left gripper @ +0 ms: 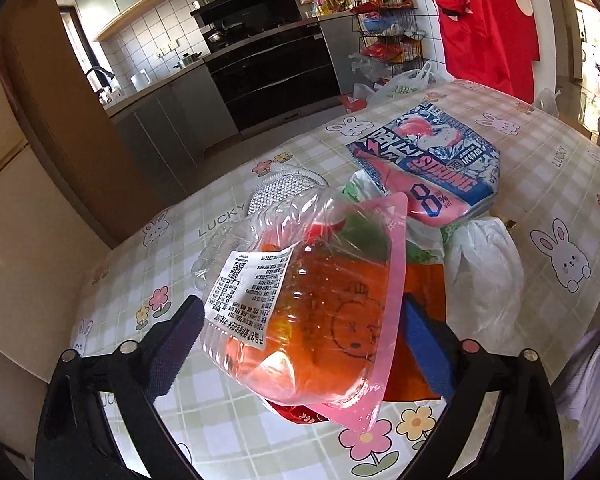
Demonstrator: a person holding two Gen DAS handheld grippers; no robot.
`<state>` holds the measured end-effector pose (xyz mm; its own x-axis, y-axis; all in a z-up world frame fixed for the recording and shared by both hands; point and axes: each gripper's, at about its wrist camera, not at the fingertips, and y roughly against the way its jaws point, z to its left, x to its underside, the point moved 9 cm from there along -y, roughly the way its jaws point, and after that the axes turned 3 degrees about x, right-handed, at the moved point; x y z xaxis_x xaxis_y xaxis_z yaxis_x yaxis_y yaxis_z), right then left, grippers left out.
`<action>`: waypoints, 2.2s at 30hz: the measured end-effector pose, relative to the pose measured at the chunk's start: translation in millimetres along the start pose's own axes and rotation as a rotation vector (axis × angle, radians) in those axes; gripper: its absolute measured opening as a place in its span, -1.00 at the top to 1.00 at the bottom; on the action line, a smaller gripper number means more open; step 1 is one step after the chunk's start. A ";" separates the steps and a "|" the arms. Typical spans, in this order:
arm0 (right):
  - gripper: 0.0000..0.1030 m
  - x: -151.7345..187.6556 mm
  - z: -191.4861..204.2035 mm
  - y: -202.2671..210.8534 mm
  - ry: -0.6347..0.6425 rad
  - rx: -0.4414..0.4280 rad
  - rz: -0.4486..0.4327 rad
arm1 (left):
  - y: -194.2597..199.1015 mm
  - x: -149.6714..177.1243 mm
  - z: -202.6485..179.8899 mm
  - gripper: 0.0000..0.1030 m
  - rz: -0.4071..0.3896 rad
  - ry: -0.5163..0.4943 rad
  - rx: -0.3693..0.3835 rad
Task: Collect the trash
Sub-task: 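Grasp the clear plastic container with pink label using the left tool, then lift the container off the table with the left tool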
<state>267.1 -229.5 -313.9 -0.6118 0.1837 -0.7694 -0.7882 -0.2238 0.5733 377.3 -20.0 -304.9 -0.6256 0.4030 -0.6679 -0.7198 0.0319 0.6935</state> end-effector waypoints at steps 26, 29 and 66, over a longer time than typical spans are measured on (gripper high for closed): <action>-0.89 -7.5 36.1 -4.6 0.082 -0.023 0.015 | 46.3 3.2 85.6 -0.03 -0.104 0.434 0.159; -0.89 -7.4 38.4 -5.3 0.085 -0.023 0.021 | 54.6 1.8 94.1 -0.02 -0.125 0.443 0.151; -0.89 -35.2 72.2 -25.2 0.269 -0.054 0.033 | 120.4 46.2 181.3 -0.03 -0.217 0.526 0.108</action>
<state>303.6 -161.3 -281.0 -0.5915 -0.0841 -0.8019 -0.7590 -0.2778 0.5889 316.2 168.3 -203.3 -0.5523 -0.1311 -0.8233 -0.8308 0.1679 0.5306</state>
